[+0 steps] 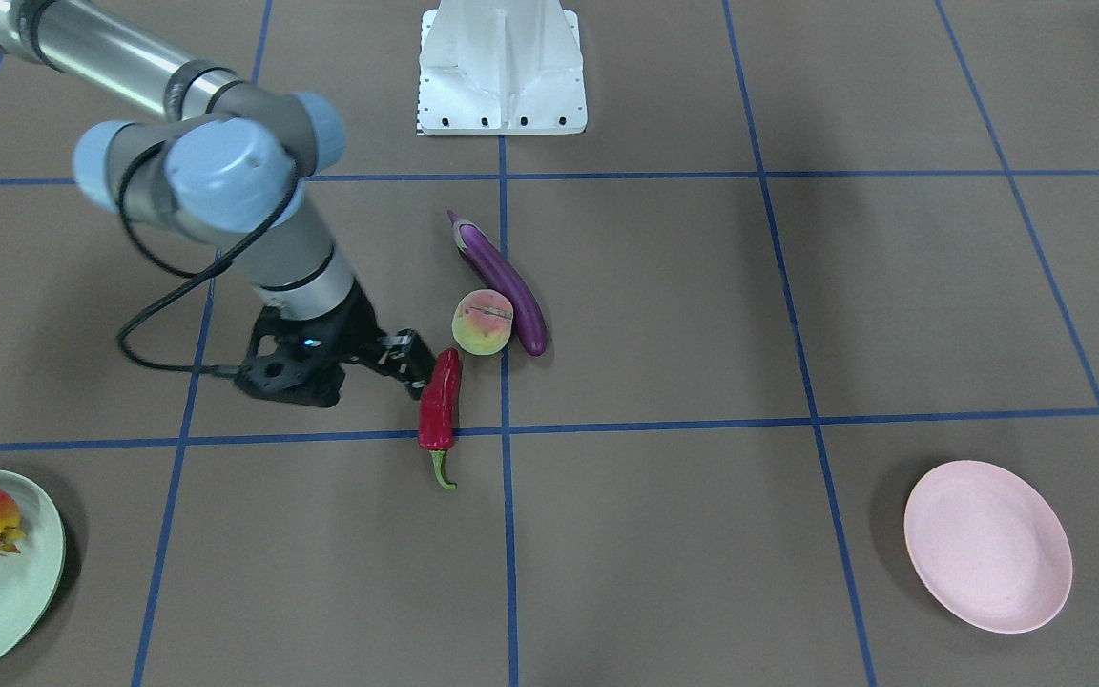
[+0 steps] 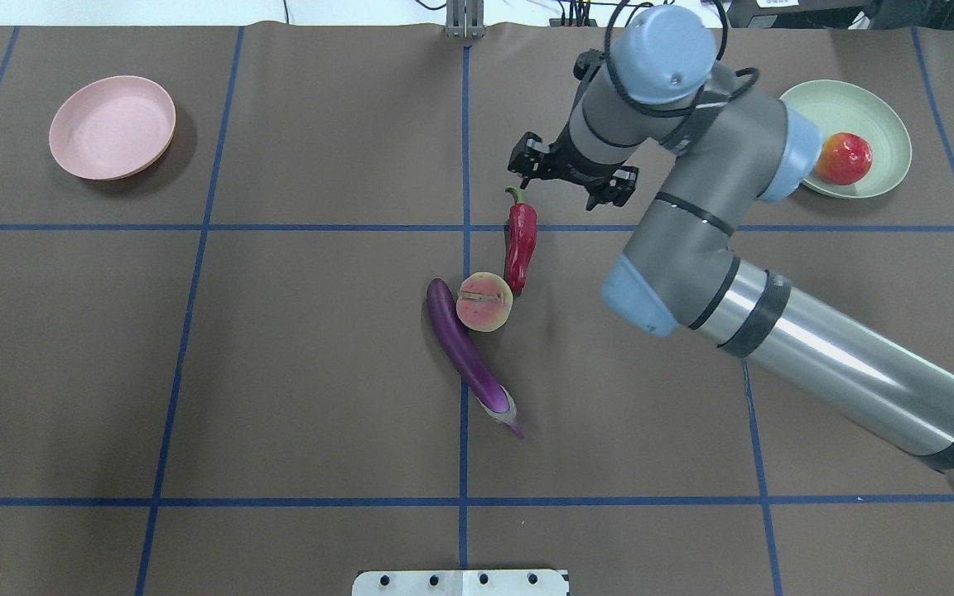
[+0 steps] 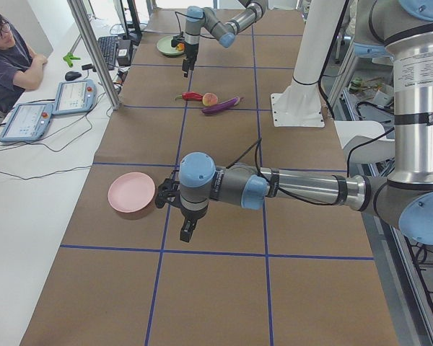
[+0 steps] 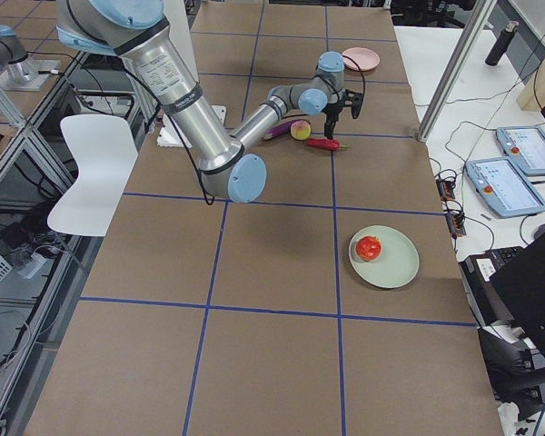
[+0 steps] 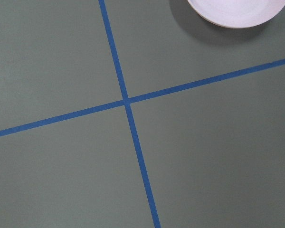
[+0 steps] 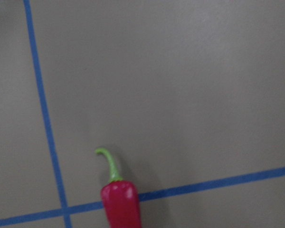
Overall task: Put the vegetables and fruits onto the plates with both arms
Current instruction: 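Move the right gripper back down to the peach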
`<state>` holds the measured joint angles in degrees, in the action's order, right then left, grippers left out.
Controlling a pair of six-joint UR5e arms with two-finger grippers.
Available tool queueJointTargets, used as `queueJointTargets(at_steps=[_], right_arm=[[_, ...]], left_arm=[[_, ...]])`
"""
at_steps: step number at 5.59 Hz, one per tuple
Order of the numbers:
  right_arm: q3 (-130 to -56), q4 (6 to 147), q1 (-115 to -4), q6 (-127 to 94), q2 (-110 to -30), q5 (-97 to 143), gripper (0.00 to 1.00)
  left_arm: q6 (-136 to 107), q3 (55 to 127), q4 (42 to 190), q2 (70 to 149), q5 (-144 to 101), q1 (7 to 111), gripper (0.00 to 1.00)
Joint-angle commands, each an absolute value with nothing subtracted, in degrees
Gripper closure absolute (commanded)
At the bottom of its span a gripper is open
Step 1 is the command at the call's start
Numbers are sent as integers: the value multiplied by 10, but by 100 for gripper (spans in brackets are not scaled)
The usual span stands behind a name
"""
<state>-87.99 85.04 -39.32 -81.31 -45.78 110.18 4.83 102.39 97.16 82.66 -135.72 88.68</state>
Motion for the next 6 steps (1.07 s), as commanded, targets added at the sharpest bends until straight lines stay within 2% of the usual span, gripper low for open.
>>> queueJointTargets(at_steps=[1,6], right_arm=[[-882,966,-304,-881,-396,1018,0],[-835,1019,-255,-843,-371,944,0]], left_arm=[[48,1023,971,826,-1357,887,0],[49,1022,971,826,-1357,886,0]])
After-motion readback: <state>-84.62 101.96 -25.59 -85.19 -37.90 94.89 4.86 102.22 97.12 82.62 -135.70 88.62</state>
